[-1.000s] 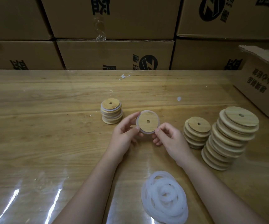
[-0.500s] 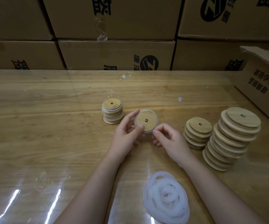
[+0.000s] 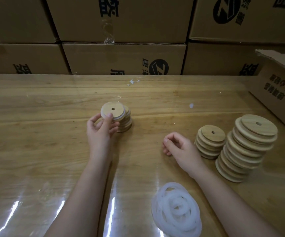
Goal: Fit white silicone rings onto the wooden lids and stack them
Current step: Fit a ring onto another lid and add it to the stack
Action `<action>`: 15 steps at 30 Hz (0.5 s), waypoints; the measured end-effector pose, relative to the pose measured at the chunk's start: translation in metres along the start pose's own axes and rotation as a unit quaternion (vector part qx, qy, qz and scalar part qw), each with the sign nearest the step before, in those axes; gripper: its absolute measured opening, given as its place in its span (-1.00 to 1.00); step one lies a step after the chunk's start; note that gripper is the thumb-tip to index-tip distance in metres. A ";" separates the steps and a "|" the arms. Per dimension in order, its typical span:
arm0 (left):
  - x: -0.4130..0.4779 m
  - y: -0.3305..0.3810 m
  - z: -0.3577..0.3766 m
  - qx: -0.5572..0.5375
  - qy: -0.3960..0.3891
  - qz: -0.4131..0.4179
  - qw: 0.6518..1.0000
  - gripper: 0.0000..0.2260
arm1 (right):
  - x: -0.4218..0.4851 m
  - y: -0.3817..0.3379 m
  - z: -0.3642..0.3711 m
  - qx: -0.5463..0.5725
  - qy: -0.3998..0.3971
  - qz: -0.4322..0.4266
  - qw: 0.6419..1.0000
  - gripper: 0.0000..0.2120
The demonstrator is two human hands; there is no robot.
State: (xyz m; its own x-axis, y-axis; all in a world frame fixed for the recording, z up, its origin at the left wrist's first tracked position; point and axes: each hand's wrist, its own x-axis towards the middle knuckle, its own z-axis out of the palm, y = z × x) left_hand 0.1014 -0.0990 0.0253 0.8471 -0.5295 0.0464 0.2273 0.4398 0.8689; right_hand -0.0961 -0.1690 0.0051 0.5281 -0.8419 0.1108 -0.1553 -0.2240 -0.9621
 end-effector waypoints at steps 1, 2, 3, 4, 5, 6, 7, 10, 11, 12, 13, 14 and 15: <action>0.001 -0.001 -0.001 0.004 0.002 -0.004 1.000 -0.80 | 0.000 0.000 0.000 -0.002 0.000 0.001 1.000 -0.85; 0.002 -0.003 -0.001 0.007 0.004 -0.010 1.000 -0.80 | 0.000 0.001 0.000 -0.004 0.000 0.001 1.000 -0.85; 0.002 -0.005 -0.001 0.008 0.007 -0.018 1.000 -0.79 | 0.000 0.001 0.000 -0.005 0.000 0.001 1.000 -0.85; 0.003 -0.006 -0.001 0.006 0.011 -0.023 1.000 -0.77 | 0.001 0.001 0.000 -0.006 0.000 0.001 1.000 -0.85; 0.004 -0.007 -0.001 0.005 0.016 -0.026 1.000 -0.75 | 0.001 0.001 0.000 -0.008 0.000 0.001 1.000 -0.86; 0.005 -0.008 -0.002 0.005 0.020 -0.026 0.999 -0.73 | 0.000 0.001 0.000 -0.008 0.001 0.001 1.000 -0.86; 0.005 -0.009 -0.002 0.006 0.023 -0.024 0.999 -0.71 | 0.000 0.001 0.000 -0.009 0.001 0.001 1.000 -0.87; 0.005 -0.011 -0.002 0.017 0.027 -0.018 0.999 -0.71 | 0.000 0.000 0.000 -0.013 0.003 0.003 1.000 -0.88; 0.005 -0.011 -0.002 0.020 0.027 -0.016 0.999 -0.72 | 0.000 -0.001 0.000 -0.013 0.003 0.003 1.000 -0.88; 0.004 -0.011 -0.002 0.021 0.028 -0.015 0.999 -0.73 | 0.000 -0.001 0.000 -0.014 0.004 0.004 1.000 -0.88; 0.003 -0.010 -0.001 0.022 0.027 -0.012 0.999 -0.71 | 0.000 -0.001 0.000 -0.014 0.004 0.005 1.000 -0.88; 0.002 -0.010 -0.001 0.029 0.026 -0.008 0.999 -0.70 | -0.001 -0.002 0.000 -0.016 0.004 0.006 1.000 -0.89; 0.000 -0.009 -0.002 0.045 0.023 0.001 0.999 -0.70 | -0.001 -0.002 0.000 -0.018 0.004 0.006 1.000 -0.89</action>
State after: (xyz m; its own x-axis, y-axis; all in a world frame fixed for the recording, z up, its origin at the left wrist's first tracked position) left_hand 0.1003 -0.1021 0.0164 0.8690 -0.4941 0.0265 0.1836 0.3715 0.9101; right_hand -0.0965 -0.1680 0.0066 0.5199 -0.8483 0.1005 -0.1918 -0.2306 -0.9540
